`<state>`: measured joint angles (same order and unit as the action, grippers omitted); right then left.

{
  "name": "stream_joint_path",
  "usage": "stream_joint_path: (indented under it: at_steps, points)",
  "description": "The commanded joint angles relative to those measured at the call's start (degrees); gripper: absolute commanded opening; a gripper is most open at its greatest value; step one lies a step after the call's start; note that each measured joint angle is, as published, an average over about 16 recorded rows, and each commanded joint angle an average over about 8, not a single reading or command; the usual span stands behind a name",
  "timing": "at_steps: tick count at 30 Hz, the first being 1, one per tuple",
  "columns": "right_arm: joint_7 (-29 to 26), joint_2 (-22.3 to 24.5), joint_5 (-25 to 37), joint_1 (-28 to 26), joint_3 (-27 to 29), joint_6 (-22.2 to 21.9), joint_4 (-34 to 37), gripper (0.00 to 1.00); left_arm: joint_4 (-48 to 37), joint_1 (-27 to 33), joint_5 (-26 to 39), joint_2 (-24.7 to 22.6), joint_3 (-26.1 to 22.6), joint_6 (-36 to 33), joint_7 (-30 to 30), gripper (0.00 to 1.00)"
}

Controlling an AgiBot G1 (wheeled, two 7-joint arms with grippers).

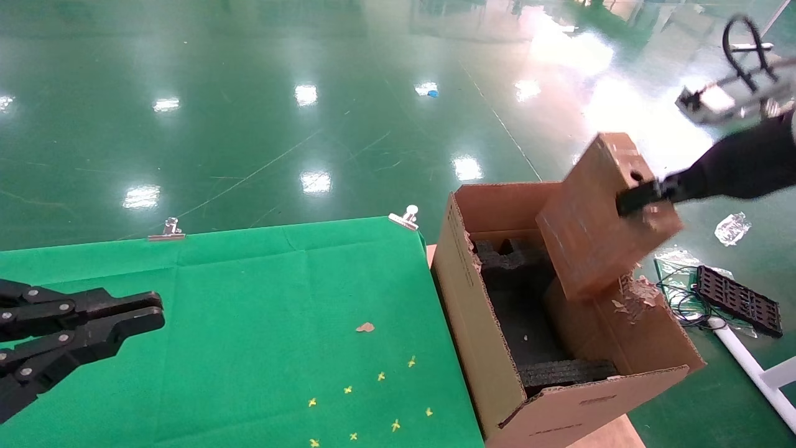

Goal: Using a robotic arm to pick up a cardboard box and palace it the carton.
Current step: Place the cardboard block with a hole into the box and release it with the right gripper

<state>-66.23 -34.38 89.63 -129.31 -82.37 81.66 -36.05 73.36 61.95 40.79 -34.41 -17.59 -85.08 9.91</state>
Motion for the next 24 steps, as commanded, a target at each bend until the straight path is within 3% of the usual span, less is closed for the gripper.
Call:
stream_joint_path:
  at_steps: [1,16,24]
  points:
    - [-1.62,1.26,-0.06,2.13,-0.39,-1.15,-0.11,0.0,0.0,0.0,0.0,0.0,-0.01,0.0,0.0,1.0]
    - [-3.75,2.56,1.48,9.0,-2.92,-3.89,-2.28,0.0,0.0,0.01,-0.03,0.02,-0.04,0.02,-0.02,1.0]
    - [-4.89,3.36,1.78,12.33,-3.44,-7.84,-3.12,0.0,0.0,0.01,-0.04,0.03,-0.06,0.03,-0.03,1.0]
